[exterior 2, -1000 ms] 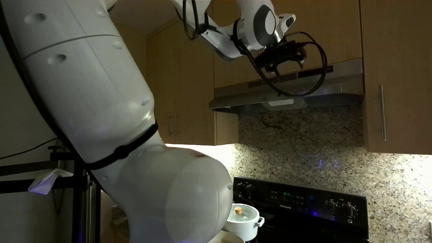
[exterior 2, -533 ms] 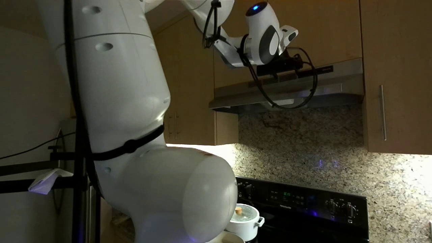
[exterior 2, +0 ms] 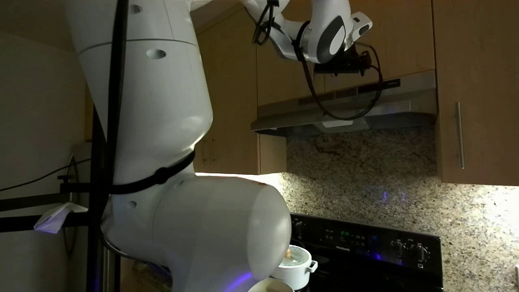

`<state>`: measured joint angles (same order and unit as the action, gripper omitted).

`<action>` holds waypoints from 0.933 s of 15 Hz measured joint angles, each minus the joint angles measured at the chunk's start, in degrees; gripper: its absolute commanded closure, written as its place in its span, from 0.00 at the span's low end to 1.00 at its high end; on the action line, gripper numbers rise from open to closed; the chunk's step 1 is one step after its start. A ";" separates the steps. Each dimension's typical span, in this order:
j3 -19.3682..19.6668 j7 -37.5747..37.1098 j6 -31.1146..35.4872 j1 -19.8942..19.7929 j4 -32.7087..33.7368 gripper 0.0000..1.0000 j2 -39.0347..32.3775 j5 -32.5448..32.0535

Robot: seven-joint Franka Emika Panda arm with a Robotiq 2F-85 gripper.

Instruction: Turn on the overhead light

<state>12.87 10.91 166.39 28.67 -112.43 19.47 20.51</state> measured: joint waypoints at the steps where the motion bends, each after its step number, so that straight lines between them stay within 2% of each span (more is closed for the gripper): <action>1: 1.27 0.13 -1.40 1.09 0.51 0.00 -0.01 0.75; 7: 8.62 2.93 -8.31 8.01 3.92 0.00 -1.01 6.43; 14: 11.92 3.08 -8.47 8.38 7.36 0.00 -5.67 5.84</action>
<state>24.79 13.99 157.92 37.05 -105.07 13.80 26.34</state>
